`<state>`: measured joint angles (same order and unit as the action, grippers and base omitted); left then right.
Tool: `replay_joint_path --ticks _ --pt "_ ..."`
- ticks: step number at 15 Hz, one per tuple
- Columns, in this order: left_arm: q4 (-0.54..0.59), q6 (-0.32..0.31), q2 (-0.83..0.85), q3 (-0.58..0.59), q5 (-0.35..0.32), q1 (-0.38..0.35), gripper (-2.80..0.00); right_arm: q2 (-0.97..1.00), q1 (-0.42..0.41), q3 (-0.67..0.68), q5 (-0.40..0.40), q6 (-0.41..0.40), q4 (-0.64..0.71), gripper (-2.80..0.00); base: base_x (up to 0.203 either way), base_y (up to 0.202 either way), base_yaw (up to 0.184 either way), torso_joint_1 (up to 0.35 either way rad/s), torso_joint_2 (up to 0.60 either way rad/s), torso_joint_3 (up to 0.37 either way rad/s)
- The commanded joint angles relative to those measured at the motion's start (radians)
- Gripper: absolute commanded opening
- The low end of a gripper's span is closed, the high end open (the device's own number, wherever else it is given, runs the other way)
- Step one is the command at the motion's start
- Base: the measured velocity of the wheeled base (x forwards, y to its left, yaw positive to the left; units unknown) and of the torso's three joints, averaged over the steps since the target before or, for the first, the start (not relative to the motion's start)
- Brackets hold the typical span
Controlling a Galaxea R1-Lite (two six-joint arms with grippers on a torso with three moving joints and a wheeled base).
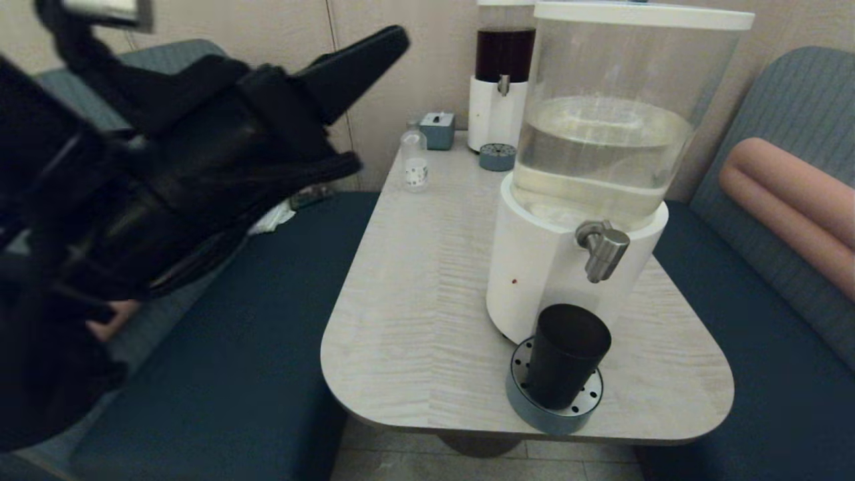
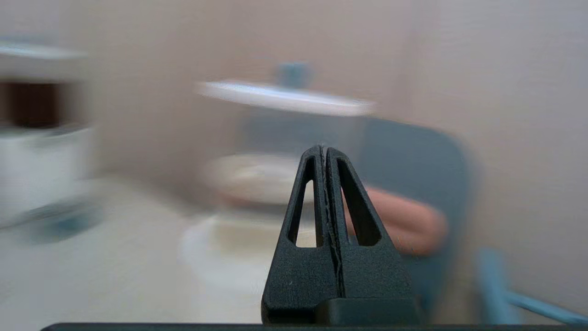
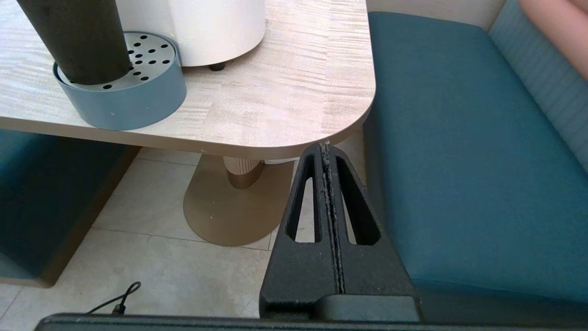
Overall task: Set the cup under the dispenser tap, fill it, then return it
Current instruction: Place the cup next to the water dispenser
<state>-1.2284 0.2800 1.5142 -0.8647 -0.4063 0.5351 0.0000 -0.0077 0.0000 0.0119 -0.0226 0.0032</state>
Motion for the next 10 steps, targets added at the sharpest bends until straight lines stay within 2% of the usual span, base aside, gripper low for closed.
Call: replay_joint_path --ticks 1,3,4,6,8,10 --pt "0.032 0.0 -0.228 0.188 0.026 -0.124 -2.8 0.002 0.0 0.001 0.0 0.0 0.001 -2.8 0.0 0.0 0.0 0.0 0.0 0.0" --pt "0.092 -0.005 -0.364 0.386 0.042 -0.168 -2.8 0.002 0.0 0.001 0.0 0.0 0.001 -2.8 0.0 0.0 0.0 0.0 0.0 0.0" --pt "0.122 -0.013 -0.418 0.466 0.046 -0.178 0.0 0.002 0.0 0.001 0.0 0.0 0.001 -2.8 0.0 0.0 0.0 0.0 0.0 0.0" --pt "0.181 -0.049 -0.479 0.589 0.03 -0.191 0.0 0.002 0.0 0.002 0.0 0.0 0.0 -2.8 0.0 0.0 0.0 0.0 0.0 0.0" --pt "0.201 -0.076 -0.473 0.612 -0.036 -0.195 0.0 0.002 0.0 0.0 0.0 0.0 0.001 -2.8 0.0 0.0 0.0 0.0 0.0 0.0" --pt "0.193 -0.152 -0.407 0.619 -0.091 -0.195 0.0 0.002 0.0 0.002 0.0 0.0 0.001 -2.8 0.0 0.0 0.0 0.0 0.0 0.0"
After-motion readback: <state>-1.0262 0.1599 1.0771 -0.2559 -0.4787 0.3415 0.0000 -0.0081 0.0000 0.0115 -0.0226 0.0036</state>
